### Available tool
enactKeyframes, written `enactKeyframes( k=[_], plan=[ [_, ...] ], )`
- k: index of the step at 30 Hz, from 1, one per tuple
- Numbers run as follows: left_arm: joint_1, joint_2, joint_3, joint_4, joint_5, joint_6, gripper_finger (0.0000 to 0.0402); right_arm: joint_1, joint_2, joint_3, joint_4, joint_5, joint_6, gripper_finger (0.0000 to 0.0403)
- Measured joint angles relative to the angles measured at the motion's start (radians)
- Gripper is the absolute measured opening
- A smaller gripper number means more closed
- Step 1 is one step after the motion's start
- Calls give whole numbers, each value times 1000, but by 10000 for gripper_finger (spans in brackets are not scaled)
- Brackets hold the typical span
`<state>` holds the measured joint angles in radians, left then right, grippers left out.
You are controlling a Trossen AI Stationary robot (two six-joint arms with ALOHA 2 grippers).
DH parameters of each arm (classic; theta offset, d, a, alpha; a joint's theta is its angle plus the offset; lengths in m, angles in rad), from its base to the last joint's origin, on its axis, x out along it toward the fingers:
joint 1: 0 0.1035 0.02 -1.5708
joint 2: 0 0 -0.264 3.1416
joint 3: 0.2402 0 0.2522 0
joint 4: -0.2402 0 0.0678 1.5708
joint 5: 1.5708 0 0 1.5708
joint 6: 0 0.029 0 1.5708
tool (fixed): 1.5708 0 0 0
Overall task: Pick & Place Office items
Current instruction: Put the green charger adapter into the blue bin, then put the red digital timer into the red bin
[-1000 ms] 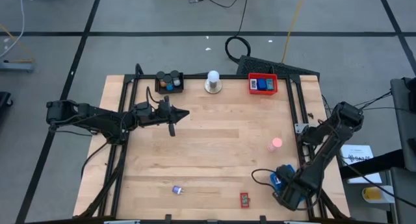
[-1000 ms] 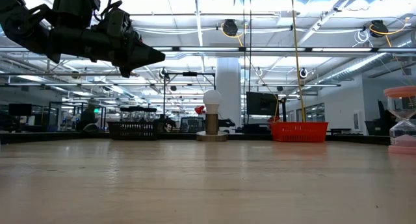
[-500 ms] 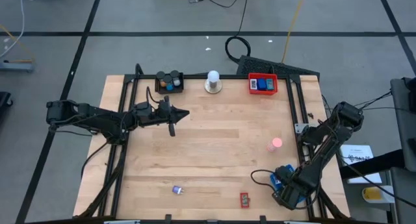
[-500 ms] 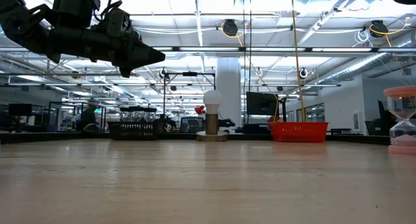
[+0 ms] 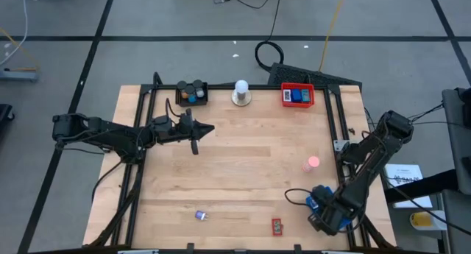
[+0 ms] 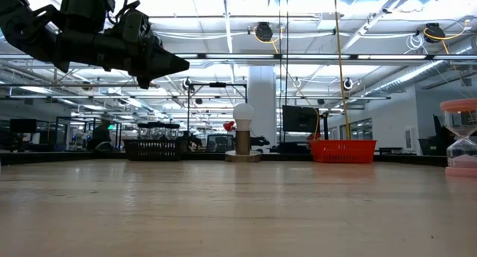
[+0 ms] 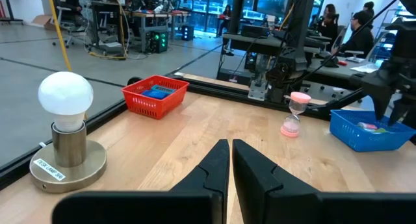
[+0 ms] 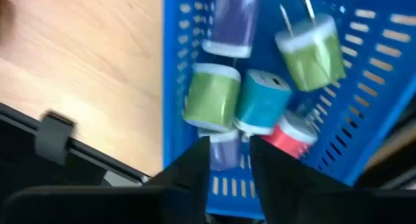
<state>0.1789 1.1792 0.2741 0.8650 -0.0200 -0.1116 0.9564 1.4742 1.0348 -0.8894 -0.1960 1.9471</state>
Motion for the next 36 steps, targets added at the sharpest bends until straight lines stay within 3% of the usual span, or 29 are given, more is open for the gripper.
enactKeyframes(
  k=[4, 11, 16, 21, 26, 30, 36],
  plan=[
    [0, 0, 0, 0, 0, 0, 24, -7, 0, -5, 6, 12, -4, 68],
    [0, 0, 0, 0, 0, 0, 24, -7, 0, -75, 91, 10, 3, 43],
    [0, 0, 0, 0, 0, 0, 24, -8, 2, -113, 159, 2, -1, 36],
    [0, 0, 0, 0, 0, 0, 24, -7, -3, -114, 154, -92, -23, 36],
    [0, 0, 0, 0, 0, 0, 24, -6, -57, -114, 132, -85, -30, 36],
    [0, 0, 0, 0, 0, 0, 24, -6, -128, -114, 121, -5, -44, 35],
    [0, 0, 0, 0, 0, 0, 24, -12, -233, -114, 122, 276, -190, 24]
  ],
)
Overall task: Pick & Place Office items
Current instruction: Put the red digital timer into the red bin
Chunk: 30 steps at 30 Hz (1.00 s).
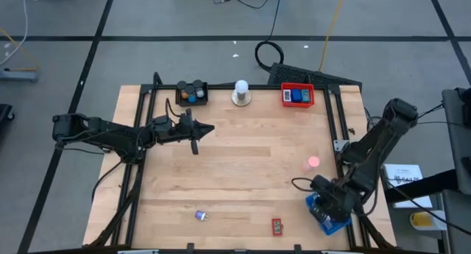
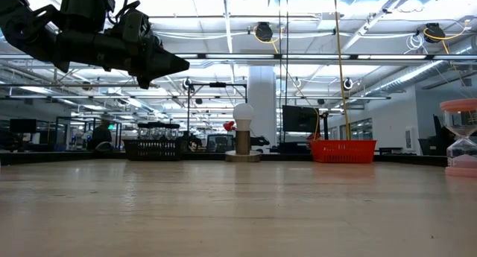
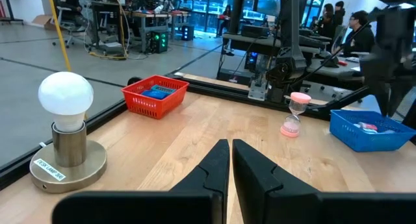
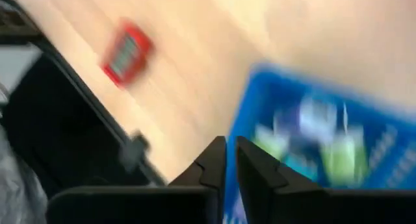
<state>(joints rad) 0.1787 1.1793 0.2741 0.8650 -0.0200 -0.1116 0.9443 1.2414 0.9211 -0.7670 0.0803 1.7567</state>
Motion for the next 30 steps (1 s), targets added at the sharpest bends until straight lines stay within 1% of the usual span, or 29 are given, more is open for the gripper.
enactKeyframes(
  k=[3, 6, 8, 9, 10, 12, 14, 16, 18, 20, 24, 27, 30],
  plan=[
    [0, 0, 0, 0, 0, 0, 24, -16, -29, 0, 9, 171, -136, 10],
    [0, 0, 0, 0, 0, 0, 24, -45, -36, 0, 71, 308, -316, 2],
    [0, 0, 0, 0, 0, 0, 24, -67, -31, -5, 147, 365, -446, 3],
    [0, 0, 0, 0, 0, 0, 24, -83, -28, -12, 200, 372, -515, 4],
    [0, 0, 0, 0, 0, 0, 24, -101, -22, -21, 258, 365, -580, 5],
    [0, 0, 0, 0, 0, 0, 24, -146, -4, -36, 368, 319, -698, 5],
    [0, 0, 0, 0, 0, 0, 24, -196, 32, -32, 481, 242, -828, 3],
    [0, 0, 0, 0, 0, 0, 24, -233, 84, 4, 522, 164, -950, 2],
    [0, 0, 0, 0, 0, 0, 24, -259, 147, 66, 481, 88, -1045, 2],
    [0, 0, 0, 0, 0, -7, 24, -276, 219, 145, 391, 30, -1125, 2],
    [0, 0, 0, 0, 0, -49, 24, -281, 361, 321, 175, -31, -1285, 15],
    [0, 0, 0, 0, 0, -48, 24, -272, 456, 430, 67, -38, -1385, 43],
    [0, 0, 0, 0, 0, -48, 24, -255, 537, 486, 49, -62, -1493, 86]
  ],
)
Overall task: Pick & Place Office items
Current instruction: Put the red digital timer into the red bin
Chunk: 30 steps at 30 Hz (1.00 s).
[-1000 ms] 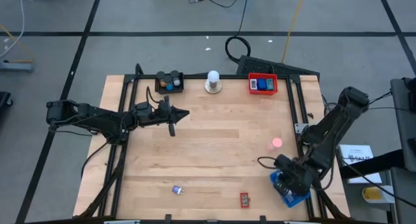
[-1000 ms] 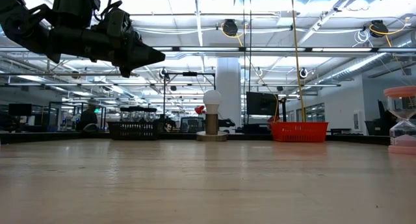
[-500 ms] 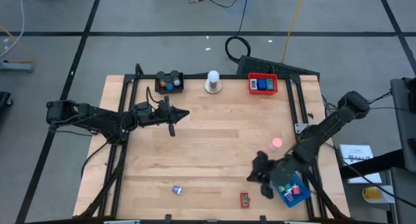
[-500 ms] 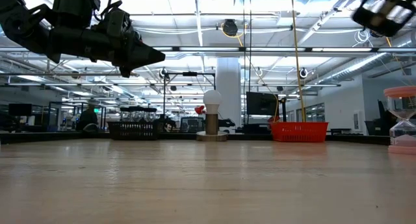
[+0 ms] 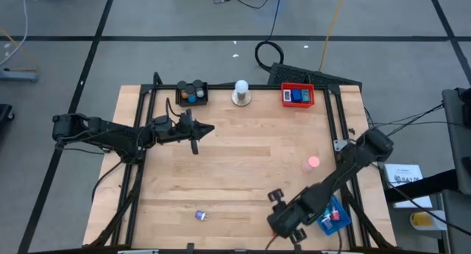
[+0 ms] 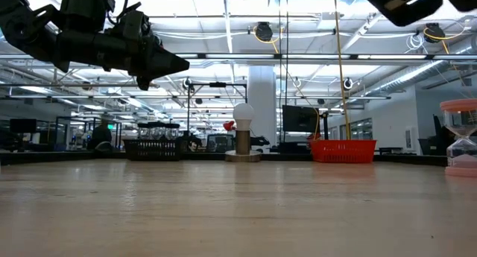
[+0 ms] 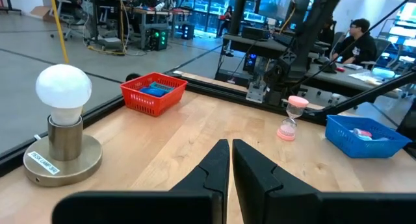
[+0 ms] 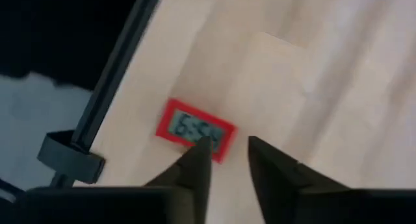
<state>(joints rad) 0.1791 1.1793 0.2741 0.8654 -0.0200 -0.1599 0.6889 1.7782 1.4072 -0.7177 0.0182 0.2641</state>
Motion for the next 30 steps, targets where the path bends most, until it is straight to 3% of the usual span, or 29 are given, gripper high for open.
enactKeyframes(
  k=[7, 12, 20, 30],
  plan=[
    [0, 0, 0, 1, 0, -2, 24, 28, 131, 41, -17, -19, -222, 194],
    [0, 0, 0, 0, 0, -6, 24, 45, 183, 42, -11, 59, -428, 235],
    [0, 0, 0, 0, 0, -5, 24, 51, 209, 44, 3, 82, -606, 236],
    [0, 0, 0, 0, 0, -4, 24, -18, 212, 44, 11, 72, -458, 200]
  ],
)
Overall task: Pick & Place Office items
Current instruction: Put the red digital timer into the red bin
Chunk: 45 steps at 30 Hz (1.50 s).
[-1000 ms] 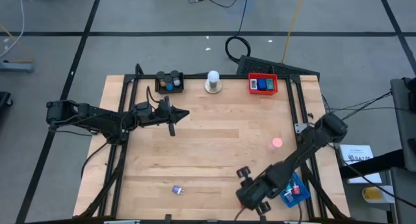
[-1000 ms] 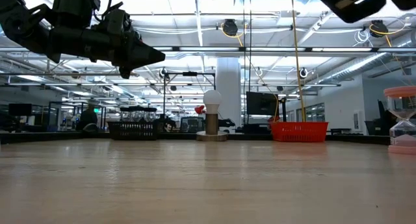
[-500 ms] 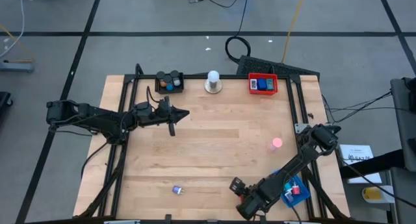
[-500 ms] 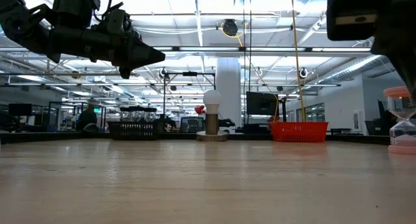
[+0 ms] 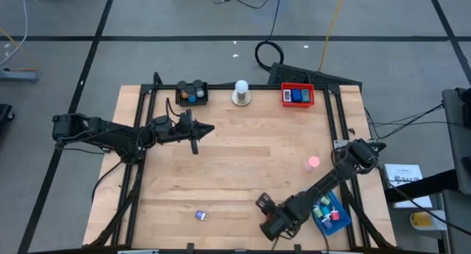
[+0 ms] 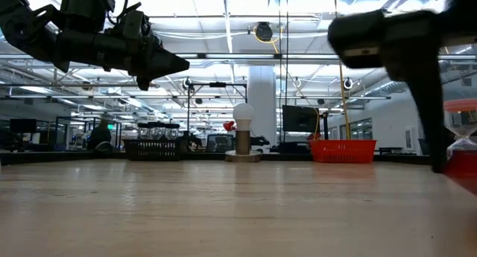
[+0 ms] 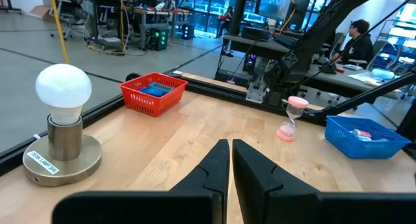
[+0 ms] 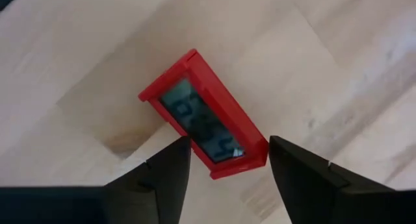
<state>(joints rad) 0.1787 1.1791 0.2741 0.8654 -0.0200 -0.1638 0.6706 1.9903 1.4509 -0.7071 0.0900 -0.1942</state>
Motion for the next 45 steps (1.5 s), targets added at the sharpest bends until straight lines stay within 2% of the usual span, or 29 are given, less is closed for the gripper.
enactKeyframes(
  k=[8, 12, 20, 26, 29, 34, 39, 45],
  plan=[
    [0, 0, 0, 0, 0, 0, 24, -95, 0, -1, 25, -17, 186, 173],
    [0, 0, 0, 0, 0, 0, 24, -136, 0, -3, 41, -65, 251, 149],
    [0, 0, 0, 0, 0, -1, 24, -225, -2, -29, 43, -73, 388, 103],
    [0, 0, 0, 0, 0, -6, 24, -325, -3, -41, 26, -76, 521, 89],
    [0, 0, 0, 0, 0, -42, 24, -372, -6, -41, 18, -73, 522, 89],
    [0, 0, 0, 0, 0, -83, 24, -430, -47, -47, 4, -41, 484, 108],
    [0, 0, 0, 0, 0, -82, 24, -425, -109, -44, 30, -29, 406, 166],
    [0, 0, 0, 3, 0, -83, 24, -392, -116, -44, 42, -62, 89, 237]
  ],
)
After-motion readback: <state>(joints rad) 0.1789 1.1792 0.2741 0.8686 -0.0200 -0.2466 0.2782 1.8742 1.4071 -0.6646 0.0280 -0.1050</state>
